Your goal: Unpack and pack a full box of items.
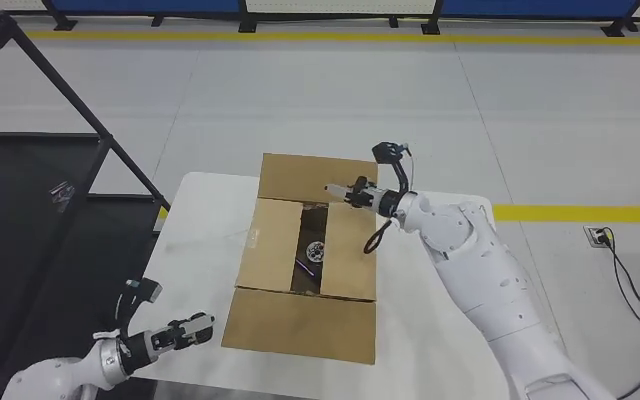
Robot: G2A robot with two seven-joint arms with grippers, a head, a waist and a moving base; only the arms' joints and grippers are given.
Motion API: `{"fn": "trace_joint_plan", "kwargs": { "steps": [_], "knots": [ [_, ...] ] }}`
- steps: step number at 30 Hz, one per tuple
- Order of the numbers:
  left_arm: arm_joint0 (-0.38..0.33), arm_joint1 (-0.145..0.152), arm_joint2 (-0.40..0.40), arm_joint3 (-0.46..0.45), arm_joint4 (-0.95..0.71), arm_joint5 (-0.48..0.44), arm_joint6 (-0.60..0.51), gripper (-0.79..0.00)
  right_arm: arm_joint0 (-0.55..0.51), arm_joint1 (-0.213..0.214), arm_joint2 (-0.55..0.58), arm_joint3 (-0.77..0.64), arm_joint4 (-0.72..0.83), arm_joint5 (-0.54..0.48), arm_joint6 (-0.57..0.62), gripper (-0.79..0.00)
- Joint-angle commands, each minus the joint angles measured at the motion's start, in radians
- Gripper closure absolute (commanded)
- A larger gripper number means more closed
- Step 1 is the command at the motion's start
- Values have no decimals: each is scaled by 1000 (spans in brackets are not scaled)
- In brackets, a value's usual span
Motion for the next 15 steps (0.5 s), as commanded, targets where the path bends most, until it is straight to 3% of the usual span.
{"fn": "trace_joint_plan", "kwargs": {
  "steps": [1,4,10,15],
  "knots": [
    [-13,0,27,18,-27,1,-22,-785,-11,2,14,1,-1,26,-41,-785],
    [-39,-1,68,44,-55,7,-36,-785,-27,5,37,22,-8,68,-116,-785],
    [-73,-1,120,68,-112,-2,-58,-785,-38,4,61,80,2,59,-227,-785],
    [-74,0,130,74,-163,-9,-65,-785,-13,-1,60,162,38,8,-205,-785]
  ]
}}
